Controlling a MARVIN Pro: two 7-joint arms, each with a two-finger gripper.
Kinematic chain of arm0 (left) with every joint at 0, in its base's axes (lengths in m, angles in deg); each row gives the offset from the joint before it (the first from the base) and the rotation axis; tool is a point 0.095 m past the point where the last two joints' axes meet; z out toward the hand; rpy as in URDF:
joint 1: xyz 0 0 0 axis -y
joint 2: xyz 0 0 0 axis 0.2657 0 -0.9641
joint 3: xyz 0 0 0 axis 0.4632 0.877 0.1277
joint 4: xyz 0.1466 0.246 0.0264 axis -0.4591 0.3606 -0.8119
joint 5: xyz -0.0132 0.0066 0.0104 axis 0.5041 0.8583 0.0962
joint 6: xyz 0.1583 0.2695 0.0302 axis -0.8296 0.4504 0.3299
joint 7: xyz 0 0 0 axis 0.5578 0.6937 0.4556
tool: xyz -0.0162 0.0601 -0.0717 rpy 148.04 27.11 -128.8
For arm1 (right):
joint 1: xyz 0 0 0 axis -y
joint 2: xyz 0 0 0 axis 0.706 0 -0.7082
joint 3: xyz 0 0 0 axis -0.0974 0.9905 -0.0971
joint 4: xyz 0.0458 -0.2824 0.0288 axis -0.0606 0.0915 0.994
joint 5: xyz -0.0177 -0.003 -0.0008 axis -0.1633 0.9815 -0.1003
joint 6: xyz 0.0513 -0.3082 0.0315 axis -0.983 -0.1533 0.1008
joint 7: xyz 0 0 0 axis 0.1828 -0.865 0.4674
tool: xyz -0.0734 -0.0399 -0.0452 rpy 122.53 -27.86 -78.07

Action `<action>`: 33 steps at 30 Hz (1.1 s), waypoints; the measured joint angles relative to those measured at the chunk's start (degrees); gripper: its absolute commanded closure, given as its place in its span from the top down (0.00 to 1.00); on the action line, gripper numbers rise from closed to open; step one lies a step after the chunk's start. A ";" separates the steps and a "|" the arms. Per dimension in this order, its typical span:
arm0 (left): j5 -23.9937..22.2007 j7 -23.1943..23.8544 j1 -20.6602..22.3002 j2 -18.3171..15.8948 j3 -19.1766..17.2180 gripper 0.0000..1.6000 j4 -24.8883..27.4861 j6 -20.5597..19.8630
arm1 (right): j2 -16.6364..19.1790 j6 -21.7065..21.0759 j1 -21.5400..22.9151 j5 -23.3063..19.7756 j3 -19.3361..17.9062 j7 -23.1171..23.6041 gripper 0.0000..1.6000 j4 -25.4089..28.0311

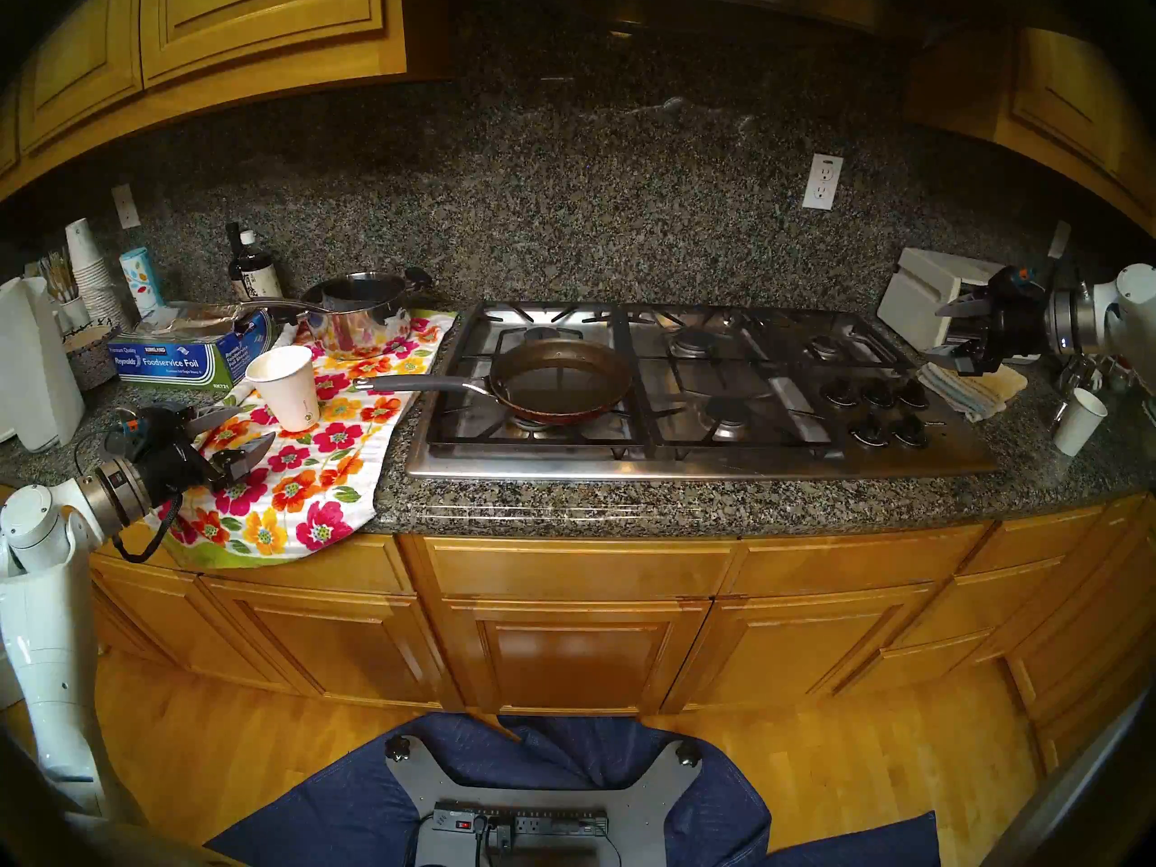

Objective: Pick up the water cup, pour water into the pot, turn on the stove

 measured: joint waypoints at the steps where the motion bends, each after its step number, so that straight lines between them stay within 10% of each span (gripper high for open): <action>1: 0.00 0.00 0.00 0.00 0.00 1.00 0.00 0.00 | 0.10 -0.11 0.18 0.16 0.03 -0.17 1.00 0.23; 33: 0.00 0.00 0.01 0.02 -0.01 1.00 0.01 0.01 | 9.75 -12.40 8.74 2.36 2.06 -14.50 1.00 21.70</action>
